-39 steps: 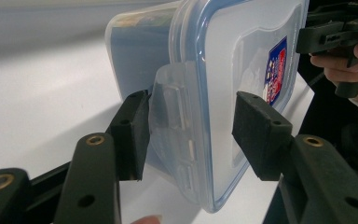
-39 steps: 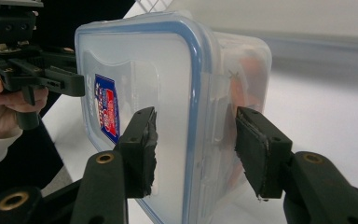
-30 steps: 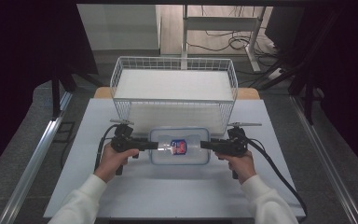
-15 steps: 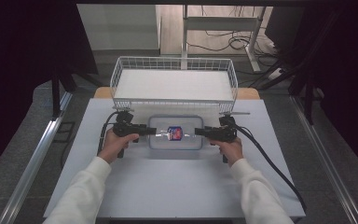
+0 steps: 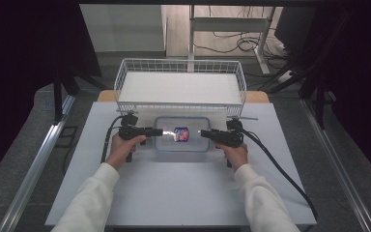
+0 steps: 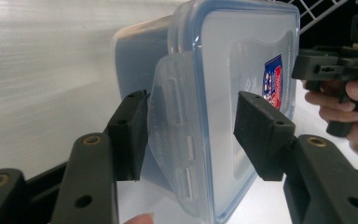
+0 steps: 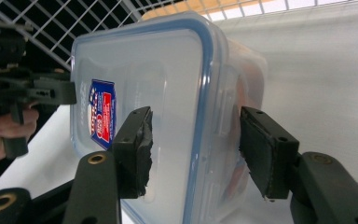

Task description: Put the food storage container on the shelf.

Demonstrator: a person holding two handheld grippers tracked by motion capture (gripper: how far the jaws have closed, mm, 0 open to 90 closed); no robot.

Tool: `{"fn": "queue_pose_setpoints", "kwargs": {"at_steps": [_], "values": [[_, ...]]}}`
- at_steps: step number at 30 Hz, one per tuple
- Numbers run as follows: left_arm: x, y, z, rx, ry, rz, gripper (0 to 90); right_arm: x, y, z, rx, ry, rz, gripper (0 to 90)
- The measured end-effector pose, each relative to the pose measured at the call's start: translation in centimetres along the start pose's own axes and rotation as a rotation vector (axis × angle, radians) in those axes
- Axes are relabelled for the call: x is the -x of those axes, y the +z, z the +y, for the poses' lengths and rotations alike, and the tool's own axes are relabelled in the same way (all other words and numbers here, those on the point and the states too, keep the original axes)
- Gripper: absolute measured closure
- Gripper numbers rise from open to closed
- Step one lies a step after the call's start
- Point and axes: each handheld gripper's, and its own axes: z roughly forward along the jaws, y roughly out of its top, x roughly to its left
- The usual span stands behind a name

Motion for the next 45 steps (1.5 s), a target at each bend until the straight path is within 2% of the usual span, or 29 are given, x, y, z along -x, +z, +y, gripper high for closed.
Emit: {"fn": "queue_pose_setpoints", "kwargs": {"at_steps": [2,4,6,10,13,17,18,19,20,21,23,28,33,38,42,45], "values": [[-0.1,0.1,0.0,0.007,-0.01,-0.008,45.5,0.0,0.1,-0.1,0.013,0.015,-0.006,43.7],[0.0,0.3,-0.1,0.014,-0.052,-0.021,45.3,0.0,0.3,-0.2,0.023,0.034,-0.011,42.8],[-0.3,0.4,0.0,0.016,-0.022,-0.015,44.3,0.1,0.5,-0.3,0.037,0.047,-0.017,41.8],[-0.3,0.8,0.0,0.03,-0.025,0.028,41.3,0.3,0.9,-0.4,0.054,0.069,-0.027,40.3],[-0.3,0.9,0.0,0.04,-0.043,0.015,41.1,0.3,1.0,-0.5,0.058,0.081,-0.023,39.2],[0.1,0.9,-0.1,0.042,-0.021,0.036,39.5,0.2,1.0,-0.5,0.061,0.08,-0.038,35.4],[0.2,0.9,-0.1,0.054,-0.011,0.05,36.8,0.2,0.9,-0.5,0.067,0.074,-0.048,33.4],[0.5,0.7,-0.1,0.072,-0.021,0.067,34.1,0.1,0.8,-0.5,0.071,0.069,-0.055,31.4],[0.7,0.3,-0.1,0.09,-0.019,0.058,32.2,-0.1,0.5,-0.5,0.073,0.064,-0.068,29.8],[0.9,0.0,-0.2,0.1,-0.027,0.053,31.2,-0.3,0.2,-0.5,0.082,0.04,-0.085,28.8],[1.1,-0.8,-0.4,0.098,0.016,0.068,30.2,-0.8,-0.4,-0.5,0.083,0.015,-0.089,28.0],[2.4,-2.8,-1.9,0.079,0.068,0.111,28.2,-1.9,-2.6,-0.5,0.08,-0.065,-0.11,26.8],[4.3,-4.7,-4.1,0.056,0.159,0.133,27.4,-2.9,-5.2,-1.0,0.077,-0.147,-0.108,28.9],[6.1,-5.9,-6.6,0.064,0.182,0.134,27.7,-4.6,-6.7,-2.3,0.032,-0.262,-0.095,31.6],[6.9,-6.5,-8.2,0.04,0.2,0.142,27.6,-6.0,-7.1,-3.6,0.002,-0.313,-0.084,34.7],[7.3,-6.9,-9.6,0.025,0.213,0.155,27.4,-6.5,-7.0,-4.4,-0.03,-0.337,-0.075,39.8]]}}
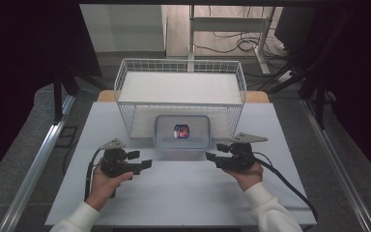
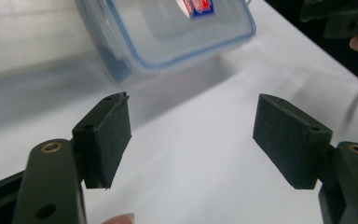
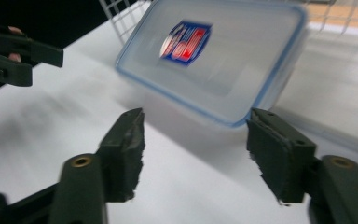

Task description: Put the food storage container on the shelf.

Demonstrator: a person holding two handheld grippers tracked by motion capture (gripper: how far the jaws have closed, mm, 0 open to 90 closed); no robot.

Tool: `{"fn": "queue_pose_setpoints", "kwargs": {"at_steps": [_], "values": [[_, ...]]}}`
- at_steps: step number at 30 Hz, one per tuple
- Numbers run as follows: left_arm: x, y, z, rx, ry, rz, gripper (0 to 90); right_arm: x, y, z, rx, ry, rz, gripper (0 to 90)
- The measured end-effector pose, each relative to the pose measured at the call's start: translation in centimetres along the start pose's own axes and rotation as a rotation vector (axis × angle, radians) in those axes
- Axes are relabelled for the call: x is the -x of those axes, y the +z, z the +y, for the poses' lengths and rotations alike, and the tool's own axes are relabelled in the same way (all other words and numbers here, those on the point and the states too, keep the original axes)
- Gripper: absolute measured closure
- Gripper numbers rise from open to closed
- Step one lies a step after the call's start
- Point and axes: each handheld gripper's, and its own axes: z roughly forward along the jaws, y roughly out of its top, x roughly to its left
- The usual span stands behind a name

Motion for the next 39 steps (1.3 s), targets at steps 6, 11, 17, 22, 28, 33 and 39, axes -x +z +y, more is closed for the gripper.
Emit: {"fn": "queue_pose_setpoints", "kwargs": {"at_steps": [6,11,17,22,28,33,39], "values": [[1.4,-1.4,-1.7,-0.018,0.047,0.024,26.7,-1.1,0.7,-0.9,-0.06,-0.039,0.057,56.6],[1.7,-2.2,-2.5,-0.021,0.043,0.014,26.6,-3.6,2.6,-1.3,-0.15,-0.149,0.102,74.5],[1.3,-2.5,-2.7,-0.021,0.036,0.011,26.3,-4.7,5.8,-0.9,-0.185,-0.229,0.06,88.4],[1.2,-2.4,-2.8,-0.026,0.037,0.01,26.2,-4.4,8.5,-0.7,-0.202,-0.245,0.008,88.6],[1.3,-2.5,-2.8,-0.026,0.037,0.012,26.1,-3.7,11.8,-0.9,-0.227,-0.247,-0.03,88.6],[1.0,-2.5,-3.0,-0.03,0.032,0.007,25.9,-3.2,12.6,-0.7,-0.217,-0.235,-0.063,88.6],[0.9,-2.5,-3.0,-0.02,0.008,-0.009,25.6,-3.3,12.6,0.1,-0.197,-0.233,-0.059,88.7]]}}
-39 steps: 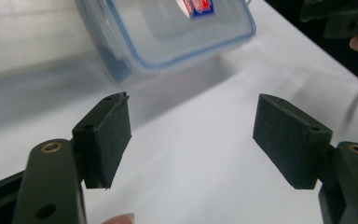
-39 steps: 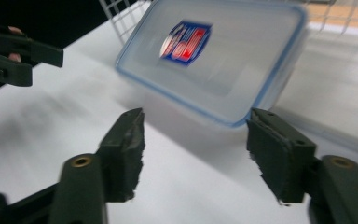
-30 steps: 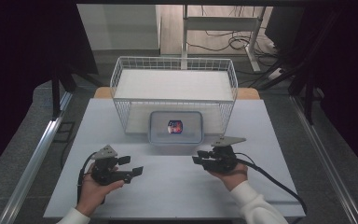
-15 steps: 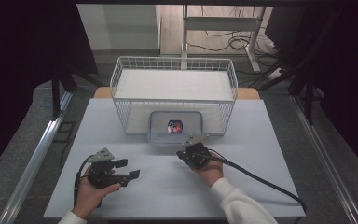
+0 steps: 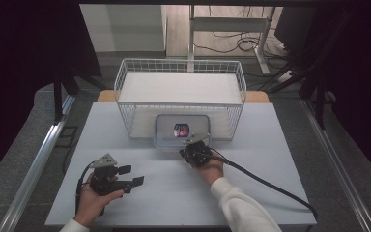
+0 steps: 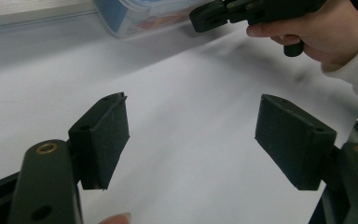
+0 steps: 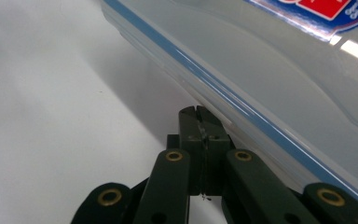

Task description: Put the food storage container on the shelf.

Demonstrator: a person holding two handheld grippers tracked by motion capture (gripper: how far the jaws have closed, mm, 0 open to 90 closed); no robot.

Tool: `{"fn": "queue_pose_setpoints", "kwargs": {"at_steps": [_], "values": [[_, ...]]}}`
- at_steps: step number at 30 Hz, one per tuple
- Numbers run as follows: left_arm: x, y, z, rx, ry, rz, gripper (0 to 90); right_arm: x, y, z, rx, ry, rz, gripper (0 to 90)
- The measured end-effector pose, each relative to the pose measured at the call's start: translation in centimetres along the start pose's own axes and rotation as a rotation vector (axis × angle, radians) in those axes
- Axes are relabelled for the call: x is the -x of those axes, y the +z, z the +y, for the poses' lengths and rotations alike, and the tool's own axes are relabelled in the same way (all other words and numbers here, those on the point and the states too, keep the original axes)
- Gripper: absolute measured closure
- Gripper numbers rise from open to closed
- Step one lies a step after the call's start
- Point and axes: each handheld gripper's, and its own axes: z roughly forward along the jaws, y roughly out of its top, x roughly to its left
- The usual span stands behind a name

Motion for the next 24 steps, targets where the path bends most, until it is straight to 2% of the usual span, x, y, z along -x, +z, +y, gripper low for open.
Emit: {"fn": "queue_pose_setpoints", "kwargs": {"at_steps": [6,10,17,24], "values": [[-0.1,0.0,0.0,0.004,-0.003,-0.003,25.6,0.7,-0.8,1.0,0.047,0.038,0.011,88.7],[-0.1,0.1,-0.1,-0.002,-0.001,0.003,25.5,1.4,-0.9,1.3,0.055,0.054,0.011,88.7],[-0.1,0.4,-0.1,-0.017,0.008,0.01,25.4,2.4,-0.4,1.7,0.064,0.076,0.017,88.7],[-0.2,0.3,-0.2,-0.014,0.007,0.017,25.4,2.7,0.8,2.7,0.075,0.084,0.018,88.7]]}}
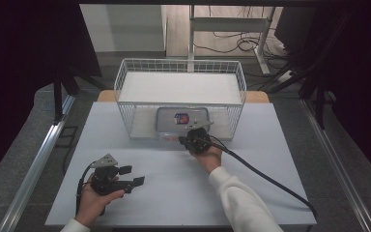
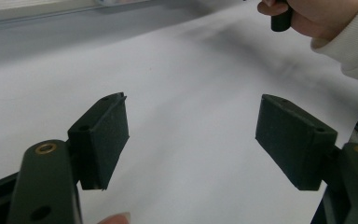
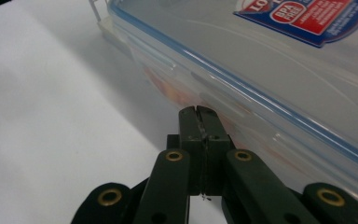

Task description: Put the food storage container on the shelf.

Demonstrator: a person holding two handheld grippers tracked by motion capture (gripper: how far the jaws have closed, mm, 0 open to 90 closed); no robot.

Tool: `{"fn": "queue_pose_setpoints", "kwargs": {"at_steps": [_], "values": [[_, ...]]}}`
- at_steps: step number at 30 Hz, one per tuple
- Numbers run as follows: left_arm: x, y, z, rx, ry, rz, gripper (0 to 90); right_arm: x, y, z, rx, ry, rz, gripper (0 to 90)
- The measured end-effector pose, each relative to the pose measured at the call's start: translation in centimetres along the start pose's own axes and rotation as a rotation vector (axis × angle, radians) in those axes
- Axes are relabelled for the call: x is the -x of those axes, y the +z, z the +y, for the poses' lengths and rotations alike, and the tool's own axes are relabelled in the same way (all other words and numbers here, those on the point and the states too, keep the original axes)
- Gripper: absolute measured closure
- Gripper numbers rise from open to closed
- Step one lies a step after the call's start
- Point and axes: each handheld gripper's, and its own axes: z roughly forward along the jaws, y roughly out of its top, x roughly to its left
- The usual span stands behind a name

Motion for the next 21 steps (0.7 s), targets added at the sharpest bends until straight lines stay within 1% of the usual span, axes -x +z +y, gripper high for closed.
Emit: {"fn": "queue_pose_setpoints", "kwargs": {"at_steps": [2,10,13,18,21], "values": [[0.0,0.0,0.0,-0.001,0.0,0.001,25.4,0.2,0.2,0.2,0.001,-0.002,-0.015,88.7],[-0.1,0.1,-0.1,-0.008,-0.002,0.005,25.3,1.2,1.0,0.8,0.012,0.033,-0.042,88.7],[-0.2,0.2,-0.1,-0.01,-0.003,0.006,25.4,1.6,1.2,0.9,0.016,0.036,-0.046,88.7],[-0.1,0.2,-0.1,-0.01,-0.001,0.008,25.3,1.8,1.4,0.9,0.012,0.038,-0.045,88.6],[-0.2,0.2,-0.1,-0.011,0.002,0.014,25.1,1.6,1.2,0.8,-0.005,0.024,-0.054,88.6]]}}
